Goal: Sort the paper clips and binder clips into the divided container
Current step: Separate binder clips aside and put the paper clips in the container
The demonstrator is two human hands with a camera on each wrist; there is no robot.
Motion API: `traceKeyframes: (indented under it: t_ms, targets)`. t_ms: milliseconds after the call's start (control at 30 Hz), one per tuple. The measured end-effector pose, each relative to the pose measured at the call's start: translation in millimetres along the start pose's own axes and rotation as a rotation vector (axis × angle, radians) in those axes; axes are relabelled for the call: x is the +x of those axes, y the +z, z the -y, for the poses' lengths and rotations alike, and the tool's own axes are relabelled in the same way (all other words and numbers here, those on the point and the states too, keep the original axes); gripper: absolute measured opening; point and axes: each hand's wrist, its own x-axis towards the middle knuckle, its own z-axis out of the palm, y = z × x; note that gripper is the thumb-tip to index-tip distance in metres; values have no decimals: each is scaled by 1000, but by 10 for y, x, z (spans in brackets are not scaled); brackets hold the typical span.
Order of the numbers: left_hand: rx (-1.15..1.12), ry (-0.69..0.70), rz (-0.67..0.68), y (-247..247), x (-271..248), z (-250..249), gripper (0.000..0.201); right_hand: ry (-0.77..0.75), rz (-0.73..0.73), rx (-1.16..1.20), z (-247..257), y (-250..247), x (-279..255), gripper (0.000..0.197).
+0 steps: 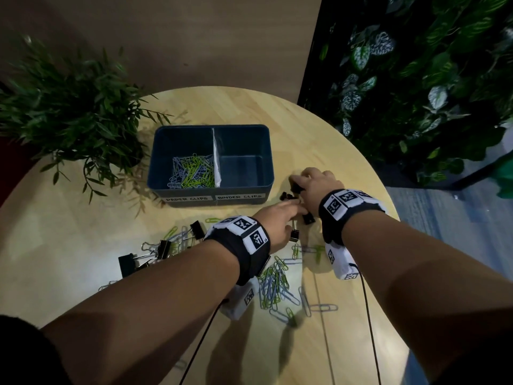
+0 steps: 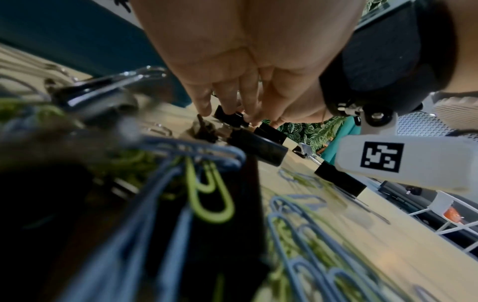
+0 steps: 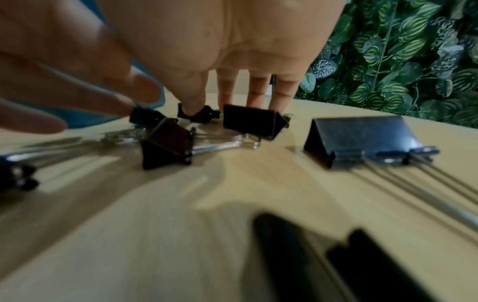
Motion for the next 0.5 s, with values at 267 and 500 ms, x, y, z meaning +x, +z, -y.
traceKeyframes:
  t_ms: [267, 500]
  targets:
    - [51, -110, -82, -58, -18, 88, 52, 114, 39, 155, 59, -24, -1, 50]
    - [83, -144, -59, -59, -30, 94, 55, 104, 26, 99, 78, 46, -147, 35]
